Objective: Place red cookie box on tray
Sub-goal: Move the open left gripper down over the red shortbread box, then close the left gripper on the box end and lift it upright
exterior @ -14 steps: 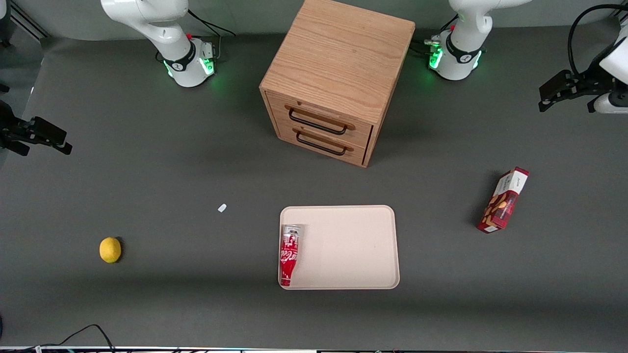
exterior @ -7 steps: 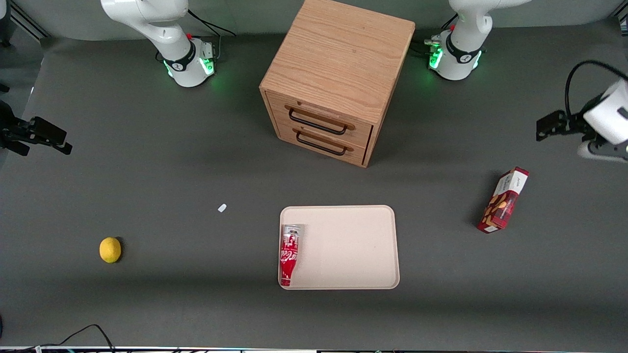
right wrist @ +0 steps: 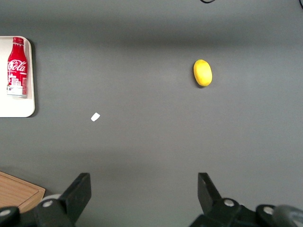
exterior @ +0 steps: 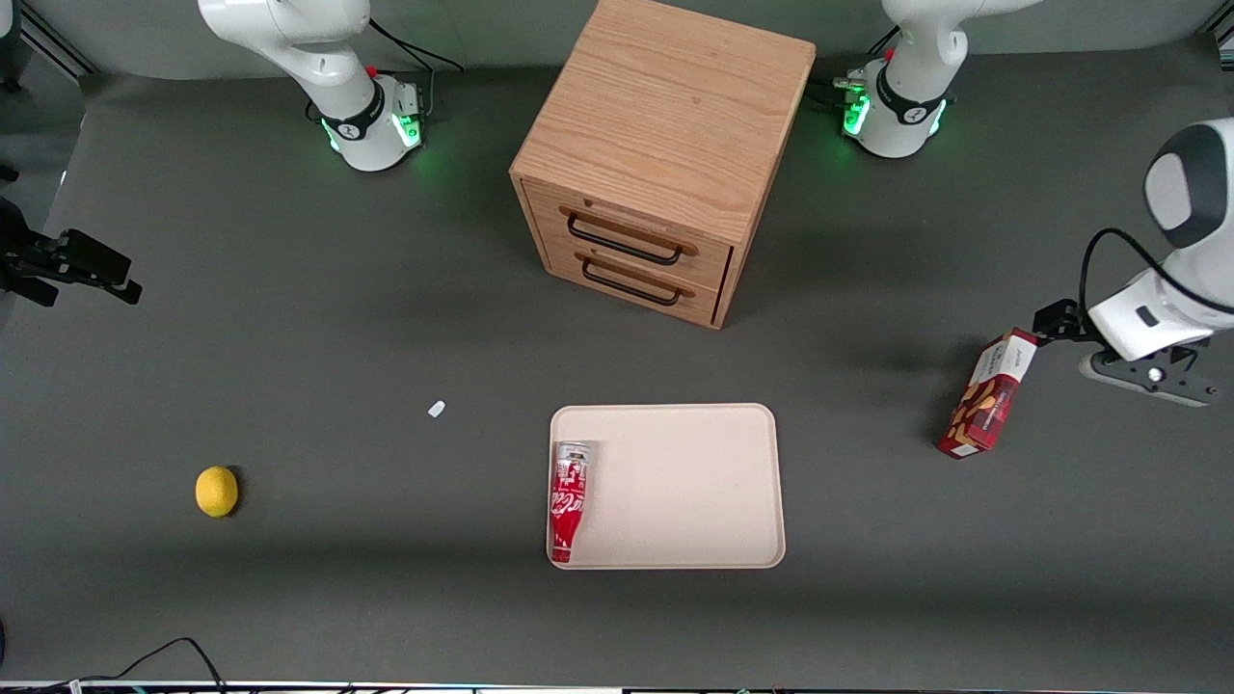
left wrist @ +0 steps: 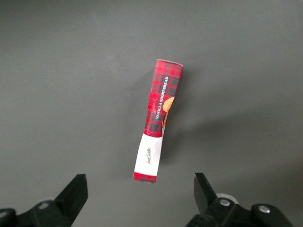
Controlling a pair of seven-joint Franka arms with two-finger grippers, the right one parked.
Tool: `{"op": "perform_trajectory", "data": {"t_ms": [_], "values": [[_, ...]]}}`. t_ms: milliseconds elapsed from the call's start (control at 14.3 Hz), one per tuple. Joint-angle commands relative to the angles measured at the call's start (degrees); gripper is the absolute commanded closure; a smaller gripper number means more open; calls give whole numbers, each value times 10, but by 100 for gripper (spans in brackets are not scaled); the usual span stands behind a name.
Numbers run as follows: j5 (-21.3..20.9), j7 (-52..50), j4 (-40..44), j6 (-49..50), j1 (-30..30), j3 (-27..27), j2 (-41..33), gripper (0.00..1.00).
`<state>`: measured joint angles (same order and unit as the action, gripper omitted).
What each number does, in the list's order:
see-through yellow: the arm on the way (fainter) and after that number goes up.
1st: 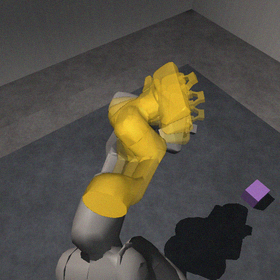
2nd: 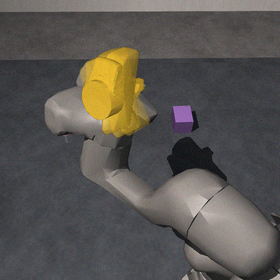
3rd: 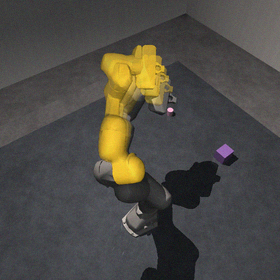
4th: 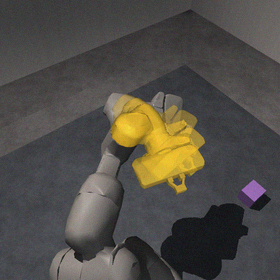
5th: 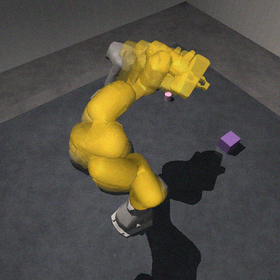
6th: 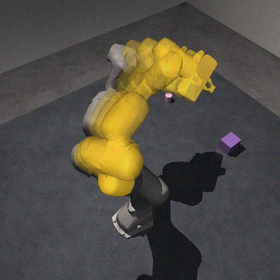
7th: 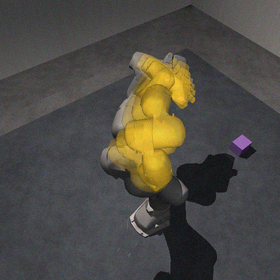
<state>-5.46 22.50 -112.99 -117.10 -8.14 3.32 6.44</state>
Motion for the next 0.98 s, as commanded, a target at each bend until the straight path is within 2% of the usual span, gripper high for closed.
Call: {"op": "perform_trajectory", "data": {"t_ms": [0, 140, 488, 907], "values": [[-8, 15, -52, -80, 0, 3, 13, 0], [-7, 28, -72, -137, 1, 3, 43, 0], [-7, 44, -73, -205, 1, 2, 114, 0], [-7, 42, -81, -256, 3, -4, 149, 0]]}}
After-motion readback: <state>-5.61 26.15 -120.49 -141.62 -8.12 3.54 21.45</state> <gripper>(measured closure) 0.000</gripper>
